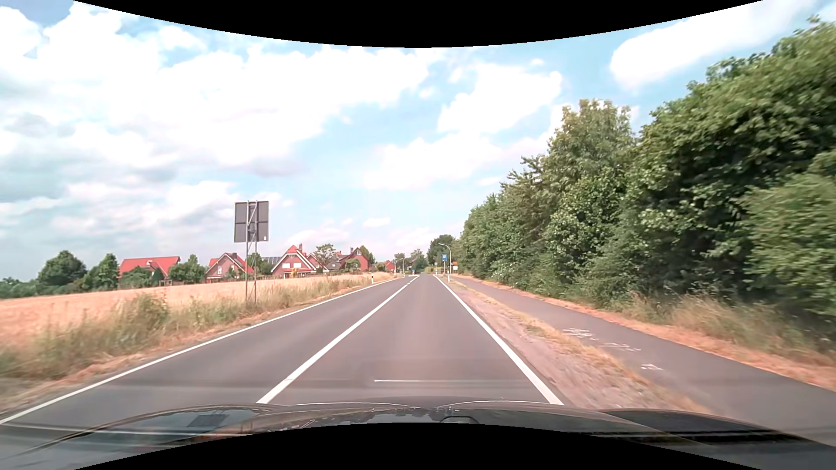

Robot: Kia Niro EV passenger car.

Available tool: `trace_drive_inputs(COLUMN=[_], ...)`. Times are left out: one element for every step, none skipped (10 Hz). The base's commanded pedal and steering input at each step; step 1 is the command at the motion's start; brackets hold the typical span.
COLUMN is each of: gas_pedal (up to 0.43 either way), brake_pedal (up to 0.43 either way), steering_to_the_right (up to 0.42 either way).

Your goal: Follow the waypoints while adhering to traffic rules and regulations

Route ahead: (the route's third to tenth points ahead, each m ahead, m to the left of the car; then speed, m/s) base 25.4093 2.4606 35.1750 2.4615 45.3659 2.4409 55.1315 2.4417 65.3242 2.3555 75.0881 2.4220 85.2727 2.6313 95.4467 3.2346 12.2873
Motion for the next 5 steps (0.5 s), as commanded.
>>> trace_drive_inputs(gas_pedal=[0.22, 0.22, 0.209, 0.209, 0.209], brake_pedal=[0.0, 0.0, 0.0, 0.0, 0.0], steering_to_the_right=[-0.001, -0.001, -0.003, -0.002, -0.002])
